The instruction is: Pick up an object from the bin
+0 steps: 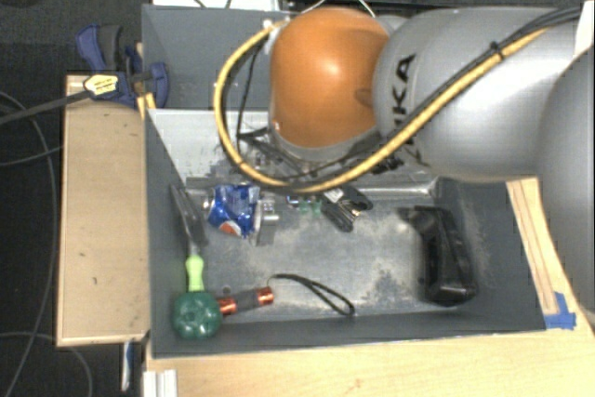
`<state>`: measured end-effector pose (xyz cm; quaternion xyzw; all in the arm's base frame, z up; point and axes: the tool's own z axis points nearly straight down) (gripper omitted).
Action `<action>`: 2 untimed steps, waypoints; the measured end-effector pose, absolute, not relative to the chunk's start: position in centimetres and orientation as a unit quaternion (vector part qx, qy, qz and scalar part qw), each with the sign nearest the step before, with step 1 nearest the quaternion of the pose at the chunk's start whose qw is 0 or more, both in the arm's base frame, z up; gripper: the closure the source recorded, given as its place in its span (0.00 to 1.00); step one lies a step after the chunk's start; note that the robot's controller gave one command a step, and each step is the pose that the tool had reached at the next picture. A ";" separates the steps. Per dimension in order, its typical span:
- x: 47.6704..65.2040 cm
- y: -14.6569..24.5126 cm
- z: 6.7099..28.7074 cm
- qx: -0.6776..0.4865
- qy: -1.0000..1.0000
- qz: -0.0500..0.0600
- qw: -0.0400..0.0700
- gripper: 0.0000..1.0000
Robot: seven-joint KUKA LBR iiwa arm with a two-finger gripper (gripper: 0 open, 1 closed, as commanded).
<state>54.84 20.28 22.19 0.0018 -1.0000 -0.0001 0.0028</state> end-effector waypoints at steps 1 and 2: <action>55.0 20.1 22.7 -0.001 -1.000 -0.001 -0.001 0.00; 57.4 21.9 8.5 -0.027 -1.000 -0.002 0.000 0.00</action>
Offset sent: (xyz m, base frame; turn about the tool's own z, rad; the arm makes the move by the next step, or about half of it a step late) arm 0.0252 0.0172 -0.1519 0.0641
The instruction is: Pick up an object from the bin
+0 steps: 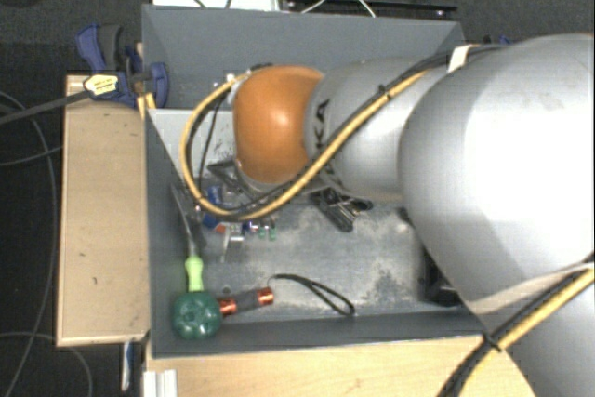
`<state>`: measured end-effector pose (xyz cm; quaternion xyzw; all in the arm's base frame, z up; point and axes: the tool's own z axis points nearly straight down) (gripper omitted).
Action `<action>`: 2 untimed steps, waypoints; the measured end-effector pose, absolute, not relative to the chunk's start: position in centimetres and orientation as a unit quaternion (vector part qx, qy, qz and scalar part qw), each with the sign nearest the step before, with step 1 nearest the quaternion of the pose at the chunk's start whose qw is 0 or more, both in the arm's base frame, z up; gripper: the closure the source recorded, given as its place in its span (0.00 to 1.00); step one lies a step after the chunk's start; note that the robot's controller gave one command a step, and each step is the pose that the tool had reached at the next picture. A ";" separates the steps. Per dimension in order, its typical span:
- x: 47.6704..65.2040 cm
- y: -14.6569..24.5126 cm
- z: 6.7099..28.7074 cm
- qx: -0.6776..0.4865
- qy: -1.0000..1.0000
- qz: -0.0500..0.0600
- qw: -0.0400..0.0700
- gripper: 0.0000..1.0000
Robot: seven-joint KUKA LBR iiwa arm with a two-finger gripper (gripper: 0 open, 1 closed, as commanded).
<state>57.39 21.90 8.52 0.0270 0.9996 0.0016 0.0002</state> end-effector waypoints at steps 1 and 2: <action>57.8 22.1 16.4 -0.004 1.000 0.002 0.006 0.00; 57.6 25.0 10.0 0.113 0.994 0.002 0.000 0.00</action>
Offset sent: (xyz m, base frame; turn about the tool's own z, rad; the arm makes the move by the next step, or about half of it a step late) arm 0.0015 0.0307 0.0148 0.1738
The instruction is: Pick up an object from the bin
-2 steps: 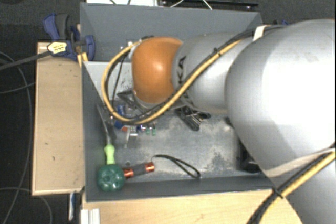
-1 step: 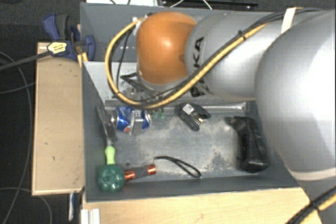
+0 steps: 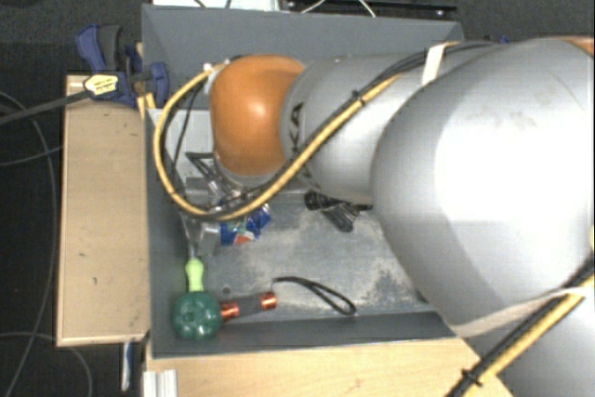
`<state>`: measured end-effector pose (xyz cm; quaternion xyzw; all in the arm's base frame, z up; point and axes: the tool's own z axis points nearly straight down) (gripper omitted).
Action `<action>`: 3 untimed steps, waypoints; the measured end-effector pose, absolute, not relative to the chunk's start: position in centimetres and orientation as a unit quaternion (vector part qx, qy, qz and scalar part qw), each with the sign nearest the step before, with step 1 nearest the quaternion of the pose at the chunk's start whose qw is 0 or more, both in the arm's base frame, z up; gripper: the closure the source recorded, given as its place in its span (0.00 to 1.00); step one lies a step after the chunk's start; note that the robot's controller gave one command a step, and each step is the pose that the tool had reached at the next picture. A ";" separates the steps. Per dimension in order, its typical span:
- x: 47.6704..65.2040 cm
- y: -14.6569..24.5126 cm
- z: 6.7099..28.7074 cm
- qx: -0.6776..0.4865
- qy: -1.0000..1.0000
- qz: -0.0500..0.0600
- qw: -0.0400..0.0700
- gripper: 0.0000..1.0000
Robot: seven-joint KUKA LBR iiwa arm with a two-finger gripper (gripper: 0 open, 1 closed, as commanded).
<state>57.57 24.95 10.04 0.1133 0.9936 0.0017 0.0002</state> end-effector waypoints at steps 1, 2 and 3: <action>59.3 22.6 7.1 0.052 0.999 0.003 0.006 0.00; 57.9 23.6 7.2 0.150 0.989 0.002 0.000 1.00; 57.9 23.6 7.2 0.150 0.989 0.002 0.000 1.00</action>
Offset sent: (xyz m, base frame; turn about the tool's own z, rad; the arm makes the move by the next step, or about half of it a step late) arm 0.0025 -0.0141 -0.0304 0.0748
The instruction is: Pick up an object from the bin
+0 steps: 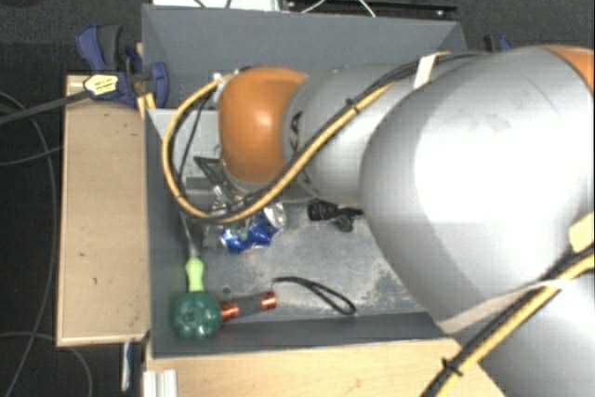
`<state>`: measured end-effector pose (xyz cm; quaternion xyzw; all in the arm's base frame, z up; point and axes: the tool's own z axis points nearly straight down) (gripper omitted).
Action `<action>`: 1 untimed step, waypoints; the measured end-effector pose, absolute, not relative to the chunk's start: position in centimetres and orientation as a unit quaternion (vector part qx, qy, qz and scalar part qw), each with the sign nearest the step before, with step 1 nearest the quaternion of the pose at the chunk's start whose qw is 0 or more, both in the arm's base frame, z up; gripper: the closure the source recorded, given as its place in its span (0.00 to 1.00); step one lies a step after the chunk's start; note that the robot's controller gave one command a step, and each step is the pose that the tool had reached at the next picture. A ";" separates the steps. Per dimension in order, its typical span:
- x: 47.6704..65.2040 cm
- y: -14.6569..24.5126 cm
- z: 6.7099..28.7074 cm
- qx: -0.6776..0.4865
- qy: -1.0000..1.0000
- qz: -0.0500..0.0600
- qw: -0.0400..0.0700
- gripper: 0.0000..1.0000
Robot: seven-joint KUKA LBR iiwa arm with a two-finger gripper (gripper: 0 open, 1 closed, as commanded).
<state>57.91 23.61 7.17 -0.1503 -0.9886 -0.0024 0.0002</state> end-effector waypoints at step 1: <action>57.8 23.5 7.5 -0.151 -0.989 -0.002 0.001 1.00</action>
Offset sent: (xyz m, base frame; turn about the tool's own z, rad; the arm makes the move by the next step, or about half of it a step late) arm -0.0003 0.0001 0.0331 0.0000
